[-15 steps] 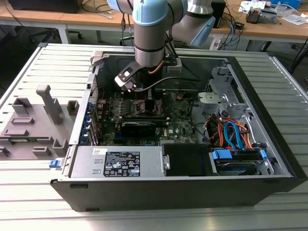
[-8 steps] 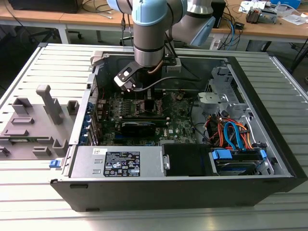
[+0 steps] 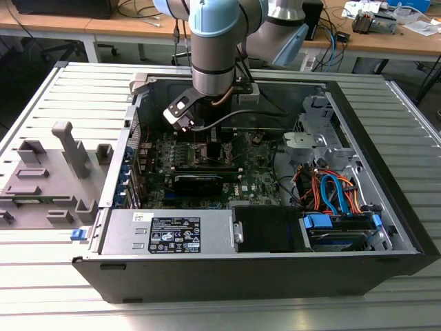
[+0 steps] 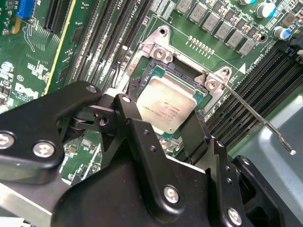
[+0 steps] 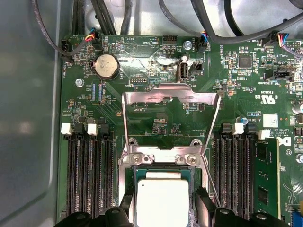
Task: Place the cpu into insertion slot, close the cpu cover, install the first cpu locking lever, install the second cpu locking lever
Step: 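Place the cpu into insertion slot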
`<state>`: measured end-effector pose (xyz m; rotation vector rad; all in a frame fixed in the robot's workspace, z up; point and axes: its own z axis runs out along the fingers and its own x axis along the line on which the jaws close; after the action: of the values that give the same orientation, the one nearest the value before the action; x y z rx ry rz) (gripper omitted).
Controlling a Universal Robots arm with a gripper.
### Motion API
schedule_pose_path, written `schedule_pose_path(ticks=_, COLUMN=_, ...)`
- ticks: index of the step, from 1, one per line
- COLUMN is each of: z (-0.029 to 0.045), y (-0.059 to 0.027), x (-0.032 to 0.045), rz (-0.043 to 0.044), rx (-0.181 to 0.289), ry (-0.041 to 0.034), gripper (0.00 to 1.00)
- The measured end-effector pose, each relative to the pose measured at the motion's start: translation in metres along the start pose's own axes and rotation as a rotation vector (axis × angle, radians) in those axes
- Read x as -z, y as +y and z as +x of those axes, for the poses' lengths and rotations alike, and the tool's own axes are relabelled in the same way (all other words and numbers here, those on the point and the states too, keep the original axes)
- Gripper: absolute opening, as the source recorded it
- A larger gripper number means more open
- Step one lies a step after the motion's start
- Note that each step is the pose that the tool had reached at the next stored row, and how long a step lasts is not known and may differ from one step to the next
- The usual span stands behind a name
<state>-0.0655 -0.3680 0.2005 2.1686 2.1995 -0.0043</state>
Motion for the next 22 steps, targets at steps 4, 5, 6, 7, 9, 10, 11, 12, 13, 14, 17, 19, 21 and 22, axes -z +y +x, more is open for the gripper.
schedule_pose_path(ticks=4, z=-0.0005, y=-0.0001, x=0.0, rz=0.0001, rx=0.0, ry=-0.0003, gripper=0.62)
schedule_pose_path(ticks=5, z=-0.001, y=0.0, x=-0.0001, rz=0.0, rx=0.001, ry=-0.0003, gripper=0.62)
schedule_pose_path(ticks=6, z=-0.0013, y=-0.0001, x=-0.0001, rz=-0.0001, rx=0.002, ry=-0.0003, gripper=0.62)
schedule_pose_path(ticks=7, z=-0.0013, y=0.0, x=-0.0001, rz=0.0, rx=0.002, ry=-0.0004, gripper=0.62)
schedule_pose_path(ticks=9, z=-0.0014, y=0.0001, x=0.0, rz=-0.0001, rx=0.002, ry=0.0002, gripper=0.62)
schedule_pose_path(ticks=10, z=-0.0016, y=0.0001, x=0.001, rz=0.0, rx=0.002, ry=0.0001, gripper=0.62)
schedule_pose_path(ticks=11, z=-0.0016, y=0.0001, x=0.0025, rz=0.0001, rx=0.002, ry=0.0006, gripper=0.62)
schedule_pose_path(ticks=12, z=-0.0016, y=0.0003, x=0.0048, rz=-0.0001, rx=0.002, ry=0.0012, gripper=0.62)
schedule_pose_path(ticks=13, z=-0.0019, y=0.0004, x=0.0108, rz=-0.0001, rx=0.002, ry=0.0032, gripper=0.62)
schedule_pose_path(ticks=14, z=-0.0019, y=0.0005, x=0.0124, rz=-0.0001, rx=0.002, ry=0.0054, gripper=0.62)
schedule_pose_path(ticks=17, z=-0.0019, y=0.0005, x=0.0125, rz=-0.0002, rx=0.002, ry=0.011, gripper=0.54)
schedule_pose_path(ticks=19, z=-0.0019, y=0.0005, x=0.0125, rz=-0.0002, rx=0.002, ry=0.0137, gripper=0.41)
schedule_pose_path(ticks=21, z=-0.0021, y=0.0005, x=0.0125, rz=-0.0003, rx=0.002, ry=0.0163, gripper=0.29)
schedule_pose_path(ticks=22, z=-0.0022, y=0.0005, x=0.0125, rz=-0.0003, rx=0.002, ry=0.0171, gripper=0.23)
